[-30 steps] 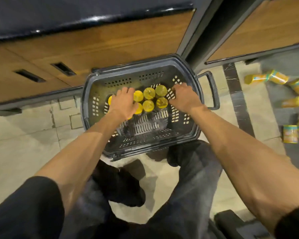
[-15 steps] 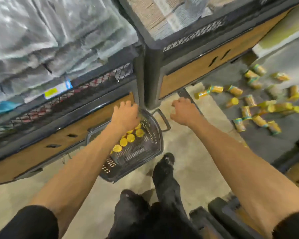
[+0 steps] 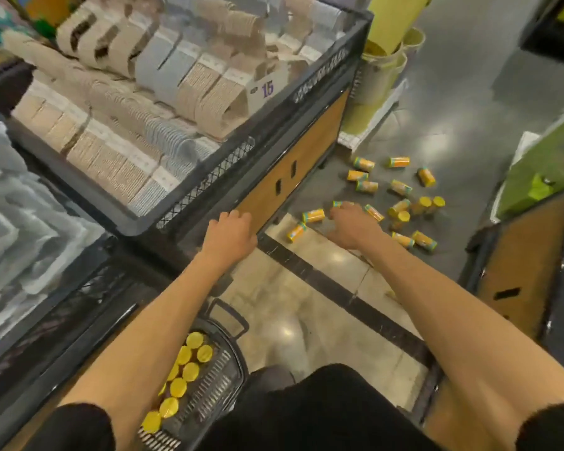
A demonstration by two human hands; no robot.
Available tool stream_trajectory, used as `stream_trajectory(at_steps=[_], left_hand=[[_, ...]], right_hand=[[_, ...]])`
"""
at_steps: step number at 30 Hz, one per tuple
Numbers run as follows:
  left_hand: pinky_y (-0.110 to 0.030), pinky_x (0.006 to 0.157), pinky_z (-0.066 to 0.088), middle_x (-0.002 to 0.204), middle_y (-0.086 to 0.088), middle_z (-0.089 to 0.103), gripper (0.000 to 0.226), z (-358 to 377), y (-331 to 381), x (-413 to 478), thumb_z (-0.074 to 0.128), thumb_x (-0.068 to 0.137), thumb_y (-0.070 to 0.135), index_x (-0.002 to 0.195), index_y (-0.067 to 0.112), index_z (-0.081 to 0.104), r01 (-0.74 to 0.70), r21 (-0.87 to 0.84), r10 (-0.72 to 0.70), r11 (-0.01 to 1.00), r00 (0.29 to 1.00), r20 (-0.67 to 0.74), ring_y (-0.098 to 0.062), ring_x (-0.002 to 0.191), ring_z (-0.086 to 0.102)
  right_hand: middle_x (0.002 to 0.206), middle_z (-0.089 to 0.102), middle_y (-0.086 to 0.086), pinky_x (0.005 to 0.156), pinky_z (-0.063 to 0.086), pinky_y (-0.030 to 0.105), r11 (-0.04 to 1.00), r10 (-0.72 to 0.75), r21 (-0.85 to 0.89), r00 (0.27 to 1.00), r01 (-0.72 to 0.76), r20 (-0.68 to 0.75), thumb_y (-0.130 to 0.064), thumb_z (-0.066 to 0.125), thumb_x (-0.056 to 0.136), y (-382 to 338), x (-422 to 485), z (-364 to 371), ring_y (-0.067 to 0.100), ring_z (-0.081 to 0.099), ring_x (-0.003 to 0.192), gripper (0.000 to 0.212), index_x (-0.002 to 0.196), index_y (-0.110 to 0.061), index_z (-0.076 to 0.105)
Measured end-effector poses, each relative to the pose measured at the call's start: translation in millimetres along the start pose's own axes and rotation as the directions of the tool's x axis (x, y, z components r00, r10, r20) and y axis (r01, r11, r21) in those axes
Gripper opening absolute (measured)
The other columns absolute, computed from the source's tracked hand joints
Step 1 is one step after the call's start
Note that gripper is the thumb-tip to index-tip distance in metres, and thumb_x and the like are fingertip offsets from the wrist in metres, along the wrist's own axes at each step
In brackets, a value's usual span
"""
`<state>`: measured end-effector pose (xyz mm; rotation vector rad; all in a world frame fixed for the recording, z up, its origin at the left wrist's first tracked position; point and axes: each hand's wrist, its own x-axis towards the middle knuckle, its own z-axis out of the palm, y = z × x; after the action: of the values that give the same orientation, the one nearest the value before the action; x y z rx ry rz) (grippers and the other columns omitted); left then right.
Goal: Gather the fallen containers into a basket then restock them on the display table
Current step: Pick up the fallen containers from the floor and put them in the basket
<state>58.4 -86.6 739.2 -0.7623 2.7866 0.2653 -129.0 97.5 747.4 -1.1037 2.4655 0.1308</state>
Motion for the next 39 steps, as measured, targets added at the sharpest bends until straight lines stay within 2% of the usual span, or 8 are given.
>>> stream_trajectory(at_steps=[5, 11, 15, 19, 22, 28, 32, 39], left_hand=[[-0.050, 0.100, 0.038, 0.129, -0.012, 0.052, 0.040, -16, 66, 55, 0.051, 0.095, 0.037, 0.127, 0.013, 0.052, -0.129, 0.042, 0.126, 0.991, 0.990, 0.058, -0.034, 0.123, 0.046], [-0.047, 0.097, 0.040, 0.128, -0.013, 0.052, 0.041, -12, 132, 121, 0.052, 0.093, 0.040, 0.125, 0.014, 0.050, -0.237, 0.088, 0.222, 0.968, 0.963, 0.153, -0.034, 0.122, 0.046], [-0.046, 0.095, 0.041, 0.128, -0.013, 0.052, 0.042, 0, 174, 183, 0.052, 0.094, 0.041, 0.125, 0.014, 0.049, -0.335, 0.108, 0.309, 0.936, 0.929, 0.202, -0.034, 0.121, 0.047], [-0.046, 0.091, 0.045, 0.127, -0.012, 0.055, 0.041, 17, 221, 249, 0.049, 0.095, 0.038, 0.128, 0.013, 0.051, -0.444, 0.083, 0.419, 0.892, 0.882, 0.216, -0.034, 0.118, 0.051], [-0.045, 0.086, 0.050, 0.120, -0.012, 0.058, 0.036, 28, 253, 282, 0.049, 0.095, 0.036, 0.122, 0.013, 0.054, -0.513, 0.066, 0.482, 0.856, 0.838, 0.257, -0.034, 0.110, 0.055], [-0.042, 0.084, 0.047, 0.120, -0.014, 0.059, 0.034, 52, 310, 335, 0.051, 0.094, 0.031, 0.120, 0.010, 0.056, -0.642, 0.067, 0.582, 0.763, 0.729, 0.359, -0.036, 0.112, 0.054], [-0.043, 0.083, 0.047, 0.117, -0.015, 0.061, 0.032, 76, 339, 356, 0.054, 0.090, 0.028, 0.116, 0.010, 0.058, -0.662, 0.026, 0.596, 0.749, 0.690, 0.411, -0.036, 0.110, 0.055], [-0.045, 0.084, 0.050, 0.121, -0.013, 0.059, 0.036, 147, 373, 381, 0.055, 0.092, 0.033, 0.121, 0.013, 0.055, -0.692, -0.041, 0.627, 0.721, 0.627, 0.461, -0.035, 0.113, 0.053]], right_hand=[[0.134, 0.047, 0.017, 0.097, 0.045, 0.046, 0.985, 0.145, 0.091, 0.989, -0.145, 0.014, -0.045, 0.057, 0.092, 68, -7, -3, 0.039, 0.044, 0.125, 0.052, 0.130, -0.011, 0.052], [0.135, 0.045, 0.019, 0.093, 0.044, 0.045, 0.936, 0.294, 0.169, 0.951, -0.307, 0.101, -0.036, 0.056, 0.093, 149, -11, 2, 0.038, 0.045, 0.123, 0.045, 0.130, -0.010, 0.051], [0.133, 0.049, 0.017, 0.097, 0.044, 0.047, 0.875, 0.405, 0.214, 0.899, -0.434, 0.168, -0.041, 0.056, 0.093, 205, 1, 11, 0.038, 0.047, 0.122, 0.048, 0.132, -0.013, 0.053], [0.137, 0.042, 0.018, 0.099, 0.041, 0.047, 0.802, 0.508, 0.220, 0.828, -0.555, 0.237, -0.039, 0.053, 0.096, 259, 10, 20, 0.038, 0.040, 0.128, 0.049, 0.134, -0.009, 0.046], [0.137, 0.043, 0.017, 0.101, 0.042, 0.048, 0.751, 0.543, 0.239, 0.782, -0.615, 0.306, -0.043, 0.051, 0.097, 290, 11, 22, 0.038, 0.040, 0.128, 0.054, 0.139, -0.011, 0.043], [0.135, 0.045, 0.015, 0.100, 0.043, 0.048, 0.677, 0.599, 0.269, 0.725, -0.685, 0.340, -0.036, 0.054, 0.096, 331, 20, 40, 0.036, 0.042, 0.127, 0.048, 0.135, -0.010, 0.047], [0.134, 0.047, 0.014, 0.099, 0.043, 0.048, 0.648, 0.598, 0.289, 0.705, -0.705, 0.380, -0.038, 0.057, 0.095, 349, 34, 65, 0.035, 0.043, 0.126, 0.048, 0.134, -0.012, 0.049], [0.132, 0.049, 0.013, 0.096, 0.044, 0.044, 0.629, 0.572, 0.343, 0.714, -0.698, 0.403, -0.033, 0.059, 0.093, 386, 69, 118, 0.034, 0.047, 0.122, 0.047, 0.135, -0.013, 0.049]])
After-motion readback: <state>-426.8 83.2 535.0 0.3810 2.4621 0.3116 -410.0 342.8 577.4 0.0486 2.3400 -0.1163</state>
